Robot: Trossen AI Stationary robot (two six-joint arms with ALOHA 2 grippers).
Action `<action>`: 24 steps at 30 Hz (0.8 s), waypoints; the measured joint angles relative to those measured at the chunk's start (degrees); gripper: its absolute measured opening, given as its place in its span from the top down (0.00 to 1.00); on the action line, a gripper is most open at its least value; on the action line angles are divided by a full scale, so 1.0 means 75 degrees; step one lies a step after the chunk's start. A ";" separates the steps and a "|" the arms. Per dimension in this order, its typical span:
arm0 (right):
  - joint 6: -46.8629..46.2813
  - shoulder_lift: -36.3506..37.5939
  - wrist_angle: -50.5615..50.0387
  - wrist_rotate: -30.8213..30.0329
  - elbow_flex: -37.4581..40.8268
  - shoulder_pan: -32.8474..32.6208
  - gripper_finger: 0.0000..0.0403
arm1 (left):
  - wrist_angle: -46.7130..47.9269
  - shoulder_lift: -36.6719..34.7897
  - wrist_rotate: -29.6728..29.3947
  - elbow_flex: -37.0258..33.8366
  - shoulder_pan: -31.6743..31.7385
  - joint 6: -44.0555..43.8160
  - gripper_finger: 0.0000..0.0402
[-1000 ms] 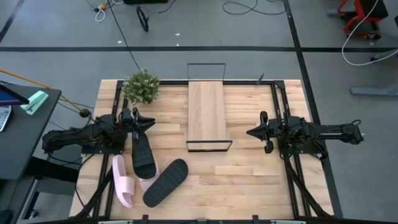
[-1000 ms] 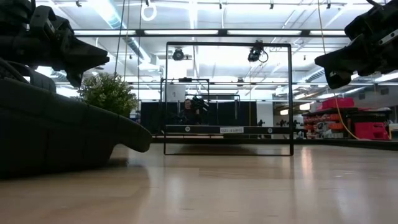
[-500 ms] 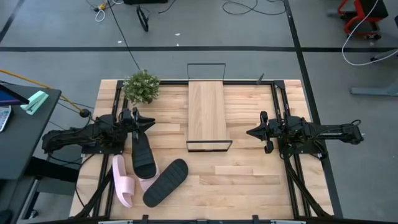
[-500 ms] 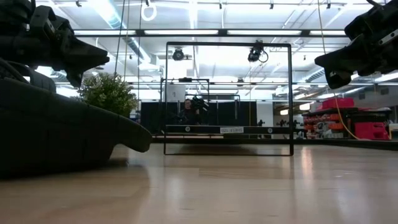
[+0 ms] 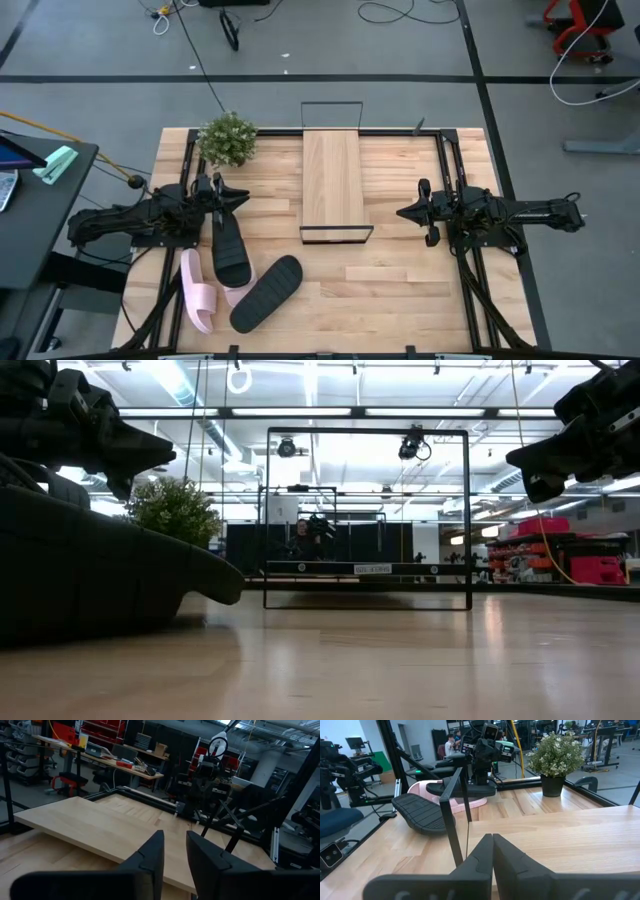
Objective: Pick and place slides into the shelf
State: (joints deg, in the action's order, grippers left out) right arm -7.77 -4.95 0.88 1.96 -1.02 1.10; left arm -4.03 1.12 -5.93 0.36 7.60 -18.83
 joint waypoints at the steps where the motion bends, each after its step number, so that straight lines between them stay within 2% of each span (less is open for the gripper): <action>1: 0.0000 0.0000 0.0000 0.0000 0.0000 0.0000 0.97 | 0.0000 -0.0003 0.0001 0.0003 0.0000 0.0001 0.78; 11: -0.0001 0.0000 -0.0003 0.0001 0.0001 0.0000 0.97 | 0.0000 0.0000 0.0002 0.0003 0.0000 0.0000 0.80; 24: 0.0000 0.0000 -0.0002 0.0000 0.0002 -0.0002 0.97 | 0.0000 -0.0003 0.0003 0.0000 0.0000 0.0003 0.78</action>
State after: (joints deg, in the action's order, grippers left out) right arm -7.77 -4.95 0.87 1.96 -1.00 1.09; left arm -4.03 1.10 -5.91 0.36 7.60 -18.81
